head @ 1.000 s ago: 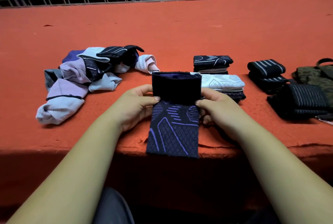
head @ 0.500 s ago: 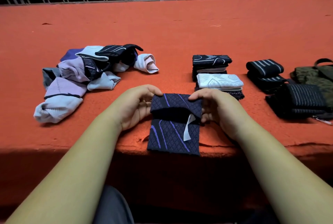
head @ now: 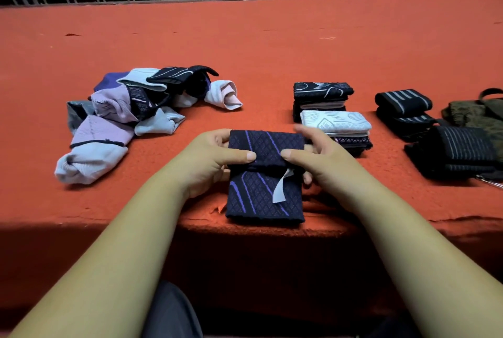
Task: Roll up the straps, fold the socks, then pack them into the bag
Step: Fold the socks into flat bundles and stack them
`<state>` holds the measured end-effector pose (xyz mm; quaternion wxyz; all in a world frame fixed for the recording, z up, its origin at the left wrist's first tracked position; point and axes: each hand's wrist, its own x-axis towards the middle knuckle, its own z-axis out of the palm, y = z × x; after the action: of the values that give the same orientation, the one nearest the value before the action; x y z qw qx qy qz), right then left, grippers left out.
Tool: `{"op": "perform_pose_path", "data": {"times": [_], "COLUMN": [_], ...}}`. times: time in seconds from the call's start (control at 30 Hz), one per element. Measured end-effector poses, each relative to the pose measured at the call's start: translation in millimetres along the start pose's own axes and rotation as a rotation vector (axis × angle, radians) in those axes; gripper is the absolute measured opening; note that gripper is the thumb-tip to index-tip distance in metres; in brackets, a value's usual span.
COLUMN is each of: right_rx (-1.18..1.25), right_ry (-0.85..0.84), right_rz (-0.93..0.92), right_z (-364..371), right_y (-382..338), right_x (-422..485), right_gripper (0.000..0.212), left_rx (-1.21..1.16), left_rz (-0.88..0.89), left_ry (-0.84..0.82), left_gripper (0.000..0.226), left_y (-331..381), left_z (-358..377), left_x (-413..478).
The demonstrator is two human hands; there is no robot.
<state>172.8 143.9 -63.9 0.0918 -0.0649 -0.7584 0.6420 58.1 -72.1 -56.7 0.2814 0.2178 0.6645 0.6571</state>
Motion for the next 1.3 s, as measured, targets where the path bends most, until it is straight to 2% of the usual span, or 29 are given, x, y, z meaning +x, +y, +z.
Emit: {"op": "perform_pose_path", "data": {"times": [0.1,0.2,0.3,0.43,0.6,0.77,0.87,0.97,1.07,1.3], "right_rx": [-0.125,-0.051,0.081,0.117,-0.072,-0.127,-0.13,-0.116,-0.006,0.076], "right_ry": [-0.054,-0.062,-0.053,-0.044,-0.055,-0.123,-0.147,-0.135,-0.12,-0.106], "right_rz": [0.008,0.003,-0.013,-0.024,-0.021,-0.059,-0.059,-0.081,-0.013,0.039], "right_z": [-1.4,2.2,6.2,7.0,-2.1,-9.7,-10.2,-9.4,-12.0,-10.7], "right_y": [-3.7,-9.1,-13.2,-12.6,-3.3,-3.8,-7.2,-8.0,-4.8,-0.4], "right_x": [-1.6,-6.9,-10.6,-10.4,-5.1,-6.6,-9.0,-10.2,-9.2,-6.3], "right_gripper": [0.02,0.011,0.016,0.018,0.026,0.037,0.032,0.031,0.032,0.056], "left_rx": [-0.003,0.022,0.099,0.091,0.049,-0.063,-0.165,-0.152,-0.111,-0.188], "left_rz": [0.038,0.04,0.016,-0.015,0.038,0.06,0.019,-0.038,-0.114,-0.207], "left_ry": [0.03,0.083,0.058,-0.038,-0.037,-0.07,-0.068,-0.06,-0.079,-0.087], "left_gripper": [0.04,0.042,0.04,0.044,0.046,0.051,0.048,0.036,0.043,0.04], "left_y": [1.1,2.4,2.1,-2.2,-7.5,-9.7,-11.2,-10.8,-8.7,-3.6], "left_z": [-0.8,-0.4,-1.7,-6.1,-9.7,-15.6,-15.6,-18.3,-20.3,-14.5], "left_x": [0.3,-0.7,-3.1,-4.1,2.4,7.2,7.2,5.9,5.9,4.3]}}
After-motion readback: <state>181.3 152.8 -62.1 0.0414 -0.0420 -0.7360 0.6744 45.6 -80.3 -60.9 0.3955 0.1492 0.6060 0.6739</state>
